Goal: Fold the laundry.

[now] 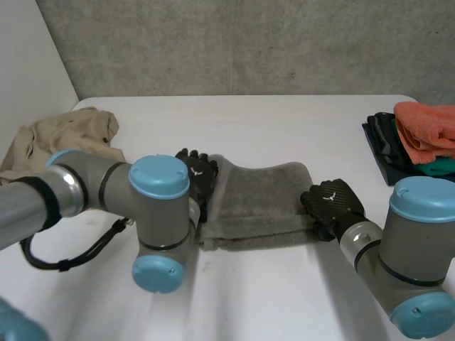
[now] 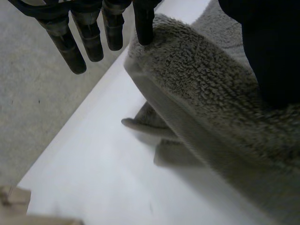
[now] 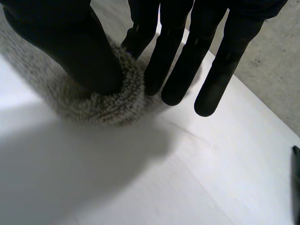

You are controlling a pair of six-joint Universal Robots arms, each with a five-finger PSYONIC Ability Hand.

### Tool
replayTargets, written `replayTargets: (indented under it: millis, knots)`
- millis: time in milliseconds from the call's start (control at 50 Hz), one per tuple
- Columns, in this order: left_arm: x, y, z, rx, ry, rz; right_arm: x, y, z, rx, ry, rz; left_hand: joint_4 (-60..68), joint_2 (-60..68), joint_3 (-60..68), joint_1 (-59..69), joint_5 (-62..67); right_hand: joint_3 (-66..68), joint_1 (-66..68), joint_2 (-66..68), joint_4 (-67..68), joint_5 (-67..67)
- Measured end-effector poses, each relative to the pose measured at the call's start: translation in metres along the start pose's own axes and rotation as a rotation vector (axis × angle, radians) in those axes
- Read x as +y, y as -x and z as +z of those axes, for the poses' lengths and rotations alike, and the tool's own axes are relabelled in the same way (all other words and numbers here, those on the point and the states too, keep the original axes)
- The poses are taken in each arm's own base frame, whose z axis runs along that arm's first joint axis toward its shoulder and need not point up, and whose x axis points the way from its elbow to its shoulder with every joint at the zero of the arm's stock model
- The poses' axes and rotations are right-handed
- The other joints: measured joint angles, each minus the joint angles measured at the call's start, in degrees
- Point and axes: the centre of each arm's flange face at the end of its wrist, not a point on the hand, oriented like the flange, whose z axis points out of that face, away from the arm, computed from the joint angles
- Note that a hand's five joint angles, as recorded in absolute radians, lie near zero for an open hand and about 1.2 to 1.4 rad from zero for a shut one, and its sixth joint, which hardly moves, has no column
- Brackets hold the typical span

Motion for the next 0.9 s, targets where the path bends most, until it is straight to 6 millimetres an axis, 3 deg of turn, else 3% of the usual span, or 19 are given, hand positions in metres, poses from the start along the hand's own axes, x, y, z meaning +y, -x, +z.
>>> replayTargets:
  millis: [220, 360, 440, 460, 540, 580, 660, 700, 740, 780, 820, 900]
  knots:
    - [-0.024, 0.012, -0.059, 0.05, -0.002, -0.211, 0.003, -0.021, -0.007, 0.093, 0.055, -0.249, 0.0, 0.0, 0.0, 0.0, -0.02, 0.24, 0.0, 0.0, 0.41, 1.26]
    - [-0.046, 0.031, -0.079, 0.032, -0.06, -0.296, -0.019, -0.024, -0.005, 0.148, 0.0, -0.387, -0.01, 0.0, 0.0, 0.0, -0.02, 0.33, 0.01, 0.0, 0.43, 1.38]
    - [-0.052, 0.053, -0.081, -0.02, -0.081, -0.318, -0.064, 0.009, -0.009, 0.121, -0.204, -0.457, 0.0, 0.0, 0.0, 0.0, -0.02, 0.36, 0.85, 0.0, 0.47, 1.53]
    - [-0.052, 0.056, -0.08, -0.026, -0.081, -0.319, -0.069, 0.014, -0.01, 0.111, -0.229, -0.462, 0.0, 0.0, 0.0, 0.0, -0.02, 0.36, 0.85, 0.0, 0.48, 1.53]
    - [-0.044, 0.076, -0.075, -0.083, -0.063, -0.33, -0.091, 0.067, -0.023, -0.028, -0.443, -0.503, 0.0, 0.0, 0.0, 0.0, -0.02, 0.36, 0.85, 0.0, 0.49, 1.73]
    - [-0.038, 0.085, -0.072, -0.106, -0.049, -0.334, -0.09, 0.099, -0.032, -0.142, -0.531, -0.525, 0.0, 0.0, 0.0, 0.0, -0.02, 0.36, 0.85, 0.0, 0.49, 1.8]
    - [-0.031, 0.092, -0.07, -0.126, -0.039, -0.341, -0.078, 0.132, -0.041, -0.279, -0.582, -0.549, 0.0, 0.0, 0.0, 0.0, -0.02, -1.55, -0.06, -1.64, -1.56, -0.06]
    - [-0.029, 0.094, -0.069, -0.128, -0.046, -0.345, -0.067, 0.146, -0.045, -0.346, -0.572, -0.553, 0.0, 0.0, 0.0, 0.0, -0.02, -24.65, -23.1, -25.51, -24.65, -23.6]
    - [-0.03, 0.093, -0.068, -0.122, -0.067, -0.35, -0.063, 0.146, -0.045, -0.356, -0.543, -0.533, -0.14, 0.0, -0.28, 0.0, -0.02, -45.71, -44.45, -46.95, -45.86, -45.42]
    - [-0.033, 0.093, -0.067, -0.115, -0.094, -0.354, -0.065, 0.14, -0.045, -0.34, -0.519, -0.496, -0.13, -0.01, -0.53, 0.0, -0.02, -54.44, -49.58, -54.64, -54.51, -53.19]
    - [-0.037, 0.093, -0.066, -0.11, -0.12, -0.357, -0.072, 0.131, -0.045, -0.313, -0.505, -0.443, -0.16, -0.05, -0.61, 0.0, -0.02, -55.79, -49.64, -55.4, -55.91, -53.67]
    - [-0.051, 0.094, -0.063, -0.104, -0.203, -0.367, -0.099, 0.084, -0.044, -0.215, -0.497, -0.196, -0.16, -0.19, -0.61, 0.0, -0.02, -55.8, -49.64, -55.39, -56.04, -53.67]
